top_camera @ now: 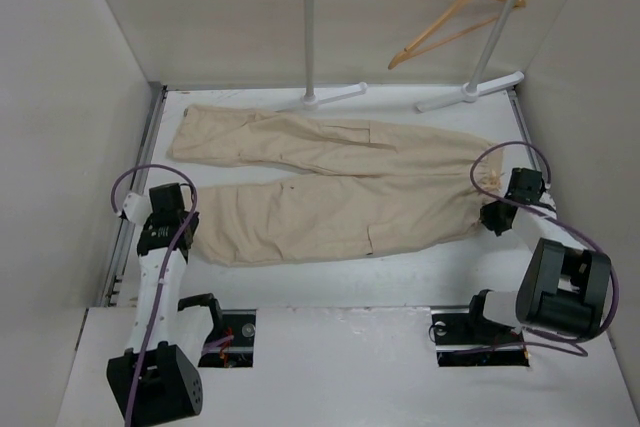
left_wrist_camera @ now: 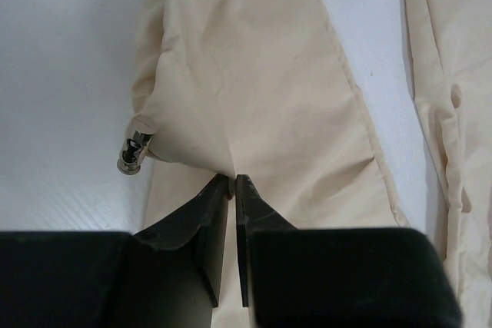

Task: Place the trousers on the hanger
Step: Fold the trousers at the center of the board.

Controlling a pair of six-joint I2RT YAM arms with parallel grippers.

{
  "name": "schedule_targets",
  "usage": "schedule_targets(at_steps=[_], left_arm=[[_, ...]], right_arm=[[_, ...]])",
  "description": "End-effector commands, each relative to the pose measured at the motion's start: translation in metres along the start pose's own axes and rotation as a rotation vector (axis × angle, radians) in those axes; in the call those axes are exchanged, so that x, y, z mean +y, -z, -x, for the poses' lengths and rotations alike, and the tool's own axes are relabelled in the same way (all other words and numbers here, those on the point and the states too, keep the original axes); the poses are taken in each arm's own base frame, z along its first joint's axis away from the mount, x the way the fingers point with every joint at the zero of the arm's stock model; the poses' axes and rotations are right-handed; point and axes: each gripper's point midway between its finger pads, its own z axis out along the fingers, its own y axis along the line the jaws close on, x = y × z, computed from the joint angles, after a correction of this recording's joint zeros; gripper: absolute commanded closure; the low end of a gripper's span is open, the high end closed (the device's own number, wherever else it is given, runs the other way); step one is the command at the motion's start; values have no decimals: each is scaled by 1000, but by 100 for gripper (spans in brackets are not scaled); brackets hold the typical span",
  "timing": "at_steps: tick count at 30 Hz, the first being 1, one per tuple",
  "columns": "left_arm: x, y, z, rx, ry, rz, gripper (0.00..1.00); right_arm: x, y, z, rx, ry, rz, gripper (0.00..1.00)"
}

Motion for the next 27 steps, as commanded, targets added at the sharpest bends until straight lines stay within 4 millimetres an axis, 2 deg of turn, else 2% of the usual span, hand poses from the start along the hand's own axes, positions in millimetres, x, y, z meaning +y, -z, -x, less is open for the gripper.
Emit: schedule_targets(at_steps=[1, 4, 6, 9, 12, 15, 18, 20, 23, 27], left_arm=[[0, 9, 20, -49, 34, 14, 93], [22, 27, 55, -135, -13, 138, 95], [29, 43, 83, -219, -87, 227, 96], [19, 62, 113, -301, -119, 261, 96], [-2, 63, 130, -323, -91, 224, 97], [-34, 50, 146, -313, -47, 153, 97], [-67, 28, 165, -315, -45, 141, 98], [-91, 15, 176, -318, -63, 143, 98], [-131, 6, 193, -345, -82, 115, 98], [-182, -20, 204, -353, -147, 104, 98]], right_arm=[[14, 19, 23, -99, -27, 68, 92], [-15, 49, 30, -160, 18, -27, 95], [-31, 70, 33, -212, 23, -64, 95], [-45, 88, 31, -250, 38, -88, 95], [-37, 91, 36, -282, 57, -62, 94], [-12, 83, 48, -287, 69, -32, 94], [23, 79, 67, -283, 61, 0, 95], [46, 78, 78, -280, 61, 30, 95], [80, 83, 93, -299, 76, 74, 96], [121, 78, 113, -298, 115, 103, 95]])
